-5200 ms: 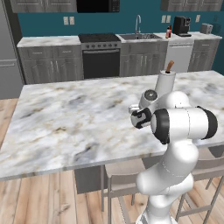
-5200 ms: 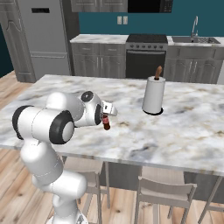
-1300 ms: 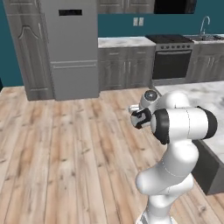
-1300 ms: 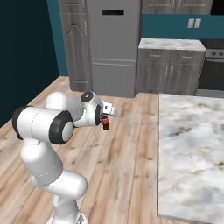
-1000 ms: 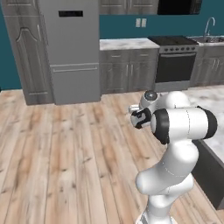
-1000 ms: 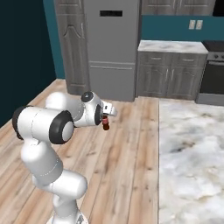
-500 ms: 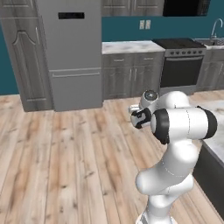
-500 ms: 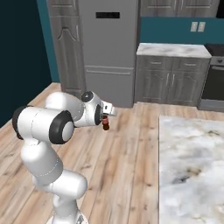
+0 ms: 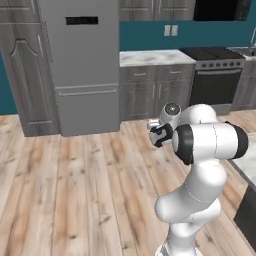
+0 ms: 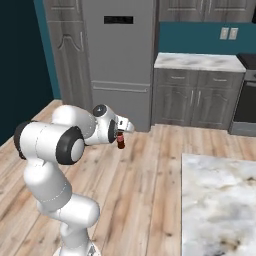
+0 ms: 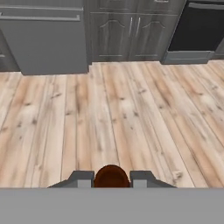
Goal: Place the large bottle from the dining counter next to the other large bottle outside the sink, and place the small bottle from the dining counter next to the other small bottle inside the sink.
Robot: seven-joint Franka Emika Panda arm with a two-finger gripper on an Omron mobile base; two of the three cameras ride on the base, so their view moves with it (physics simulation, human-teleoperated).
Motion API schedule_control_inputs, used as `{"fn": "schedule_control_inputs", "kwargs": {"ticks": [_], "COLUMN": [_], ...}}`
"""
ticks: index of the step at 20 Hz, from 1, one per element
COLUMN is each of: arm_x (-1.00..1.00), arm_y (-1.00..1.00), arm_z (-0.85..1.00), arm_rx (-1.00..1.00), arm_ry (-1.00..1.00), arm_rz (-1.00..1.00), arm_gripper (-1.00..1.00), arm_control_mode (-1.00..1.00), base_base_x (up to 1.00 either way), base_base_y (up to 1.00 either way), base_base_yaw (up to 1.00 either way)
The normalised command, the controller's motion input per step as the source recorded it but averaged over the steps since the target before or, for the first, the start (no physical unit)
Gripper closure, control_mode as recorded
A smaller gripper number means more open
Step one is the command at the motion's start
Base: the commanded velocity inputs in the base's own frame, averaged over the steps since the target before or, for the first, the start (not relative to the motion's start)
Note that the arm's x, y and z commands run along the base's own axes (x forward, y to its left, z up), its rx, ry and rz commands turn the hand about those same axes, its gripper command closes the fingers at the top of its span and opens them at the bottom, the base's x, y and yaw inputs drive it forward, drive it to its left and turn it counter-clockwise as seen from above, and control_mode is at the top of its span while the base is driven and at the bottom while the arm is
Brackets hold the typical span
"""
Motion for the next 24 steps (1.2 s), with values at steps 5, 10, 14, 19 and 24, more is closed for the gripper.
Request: {"fn": "schedule_control_inputs", "kwargs": {"ticks": [5, 10, 14, 19, 24], "arm_x": [0.0, 0.0, 0.0, 0.0, 0.0], "arm_y": [0.0, 0.0, 0.0, 0.0, 0.0], "arm_z": [0.0, 0.0, 0.0, 0.0, 0.0], "arm_rx": [0.0, 0.0, 0.0, 0.0, 0.0], "arm_ry": [0.0, 0.0, 0.0, 0.0, 0.0], "arm_rz": [0.0, 0.0, 0.0, 0.0, 0.0], "arm_gripper": [1.0, 1.0, 1.0, 1.0, 1.0], "arm_control_mode": [1.0, 1.0, 1.0, 1.0, 1.0], "base_base_x": [0.76, 0.79, 0.77, 0.67, 0.6], "base_base_y": [-0.01, -0.09, -0.18, -0.35, -0.5], "base_base_yaw": [0.0, 0.0, 0.0, 0.0, 0.0]}}
